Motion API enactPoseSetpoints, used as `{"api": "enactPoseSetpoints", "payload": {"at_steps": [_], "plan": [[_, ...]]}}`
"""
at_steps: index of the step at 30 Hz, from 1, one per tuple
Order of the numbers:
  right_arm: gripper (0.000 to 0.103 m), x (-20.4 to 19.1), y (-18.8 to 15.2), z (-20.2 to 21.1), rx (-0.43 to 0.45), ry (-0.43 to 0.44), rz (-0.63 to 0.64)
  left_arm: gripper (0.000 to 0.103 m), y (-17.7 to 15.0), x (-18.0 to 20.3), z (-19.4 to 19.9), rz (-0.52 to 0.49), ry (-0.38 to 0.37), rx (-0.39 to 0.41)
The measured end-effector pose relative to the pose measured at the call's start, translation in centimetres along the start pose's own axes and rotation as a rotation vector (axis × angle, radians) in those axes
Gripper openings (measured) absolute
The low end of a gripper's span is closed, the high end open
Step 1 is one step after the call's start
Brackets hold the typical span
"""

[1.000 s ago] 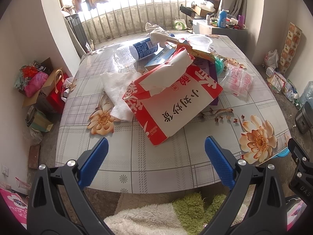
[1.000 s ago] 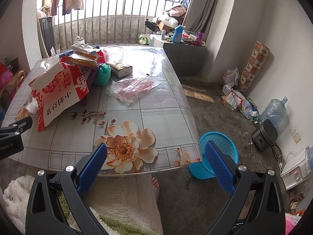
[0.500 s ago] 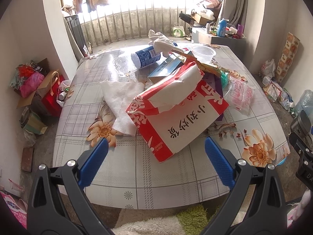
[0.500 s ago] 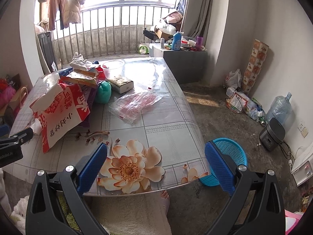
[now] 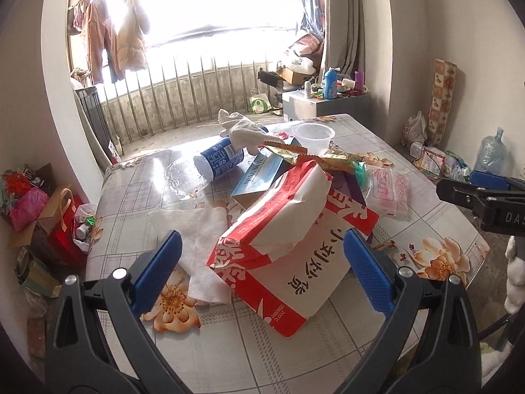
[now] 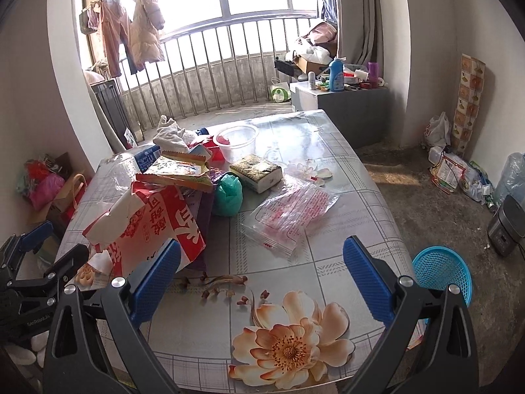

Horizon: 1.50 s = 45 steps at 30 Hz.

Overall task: Collect trash
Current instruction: 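Grasp the red-white tissue box with left tool while right tool grasps yellow snack bag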

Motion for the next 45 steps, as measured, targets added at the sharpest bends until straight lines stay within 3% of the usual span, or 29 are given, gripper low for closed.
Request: {"api": "enactPoseSetpoints", "payload": {"at_steps": [5,13,16,23,28,32,35,37,39,45], "plan": [[0.086,0.3,2.4,-3.1,-0.081,0.210,-0.161,0.094,-0.1,0.7,-2.2,-0.084,0.025,0.024],[0.067,-2.5,3.8,-9.0,-0.256,0.469,-0.329,0.065,-0.9,1.1,-6.9,-0.188,0.072,-0.052],[0.063,-3.3,3.6,-11.0,-0.328,0.527,-0.401,0.055,-1.0,0.8,-7.8,-0.187,0.062,-0.076],[0.059,-3.1,2.2,-15.0,-0.448,0.610,-0.666,0.048,-1.2,0.6,-8.2,-0.196,0.070,-0.059],[0.057,-2.7,1.1,-16.4,-0.445,0.645,-0.846,0.036,-1.4,1.2,-7.3,-0.223,0.066,-0.038],[0.054,-1.9,1.3,-16.6,-0.412,0.644,-0.938,0.033,-1.5,1.2,-7.1,-0.233,0.062,-0.033],[0.044,-1.9,0.8,-17.4,-0.423,0.634,-0.995,0.033,-1.5,1.1,-6.9,-0.221,0.050,-0.031],[0.027,-1.9,0.4,-17.7,-0.433,0.641,-1.017,0.032,-1.5,1.1,-6.8,-0.224,0.054,-0.026],[0.017,-2.2,0.3,-17.6,-0.436,0.671,-1.022,0.031,-1.4,1.0,-6.6,-0.222,0.055,-0.021],[0.010,-2.5,1.4,-14.4,-0.361,0.768,-0.971,0.028,-0.6,0.8,-4.7,-0.225,0.076,0.011]]}}
Point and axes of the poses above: each gripper's, at about its wrist camera, not at the fingertips, and z roughly against the way its jaws point, x to its right, y to its top, the point moved 2 cm from there along -z, roughly the way its jaws point, and after that the axes turned 4 degrees about -y, right-handed, at the moved point
